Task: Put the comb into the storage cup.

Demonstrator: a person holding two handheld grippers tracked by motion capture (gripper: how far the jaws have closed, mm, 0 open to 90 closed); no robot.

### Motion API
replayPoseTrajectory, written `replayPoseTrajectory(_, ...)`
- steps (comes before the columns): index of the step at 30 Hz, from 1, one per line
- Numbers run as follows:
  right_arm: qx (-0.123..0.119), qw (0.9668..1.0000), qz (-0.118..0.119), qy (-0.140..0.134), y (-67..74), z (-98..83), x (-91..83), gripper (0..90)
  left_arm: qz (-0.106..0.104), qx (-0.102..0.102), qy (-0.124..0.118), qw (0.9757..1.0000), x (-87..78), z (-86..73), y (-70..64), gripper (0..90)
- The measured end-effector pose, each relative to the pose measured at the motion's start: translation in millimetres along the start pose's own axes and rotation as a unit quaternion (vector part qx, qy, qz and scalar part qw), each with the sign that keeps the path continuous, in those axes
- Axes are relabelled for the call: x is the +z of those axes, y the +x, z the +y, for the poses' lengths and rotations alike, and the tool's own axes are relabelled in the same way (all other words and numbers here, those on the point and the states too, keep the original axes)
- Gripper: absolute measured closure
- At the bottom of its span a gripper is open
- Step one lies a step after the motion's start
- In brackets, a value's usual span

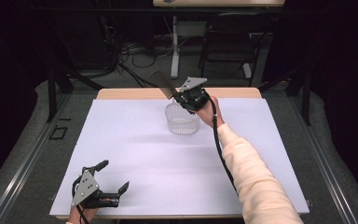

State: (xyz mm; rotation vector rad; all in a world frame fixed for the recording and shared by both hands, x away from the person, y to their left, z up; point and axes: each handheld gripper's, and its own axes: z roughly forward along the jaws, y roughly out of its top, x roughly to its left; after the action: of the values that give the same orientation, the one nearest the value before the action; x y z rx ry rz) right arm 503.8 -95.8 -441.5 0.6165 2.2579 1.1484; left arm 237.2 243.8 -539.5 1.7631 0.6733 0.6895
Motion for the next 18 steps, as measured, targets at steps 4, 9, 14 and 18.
replayPoseTrajectory(4, -0.004, 1.0, 0.001, 0.007, 0.1, -1.7, 0.7, 72.4, 0.0, -0.001, 0.0, 1.0, 0.1, 0.0, -0.1, 0.3)
replayPoseTrajectory(9, -0.005, 0.9999, 0.001, 0.012, -0.4, -3.1, 1.5, 72.4, 0.0, 0.0, 0.0, 1.0, 0.1, 0.0, -0.1, 0.3)
replayPoseTrajectory(14, -0.008, 0.9998, 0.003, 0.017, -0.2, -4.0, 2.0, 72.4, -0.001, 0.0, -0.001, 1.0, -0.1, 0.0, -0.1, 0.3)
replayPoseTrajectory(18, -0.01, 0.9997, 0.006, 0.021, -0.2, -5.2, 2.8, 72.4, 0.0, 0.001, -0.002, 1.0, -0.3, 0.1, -0.1, 0.3)
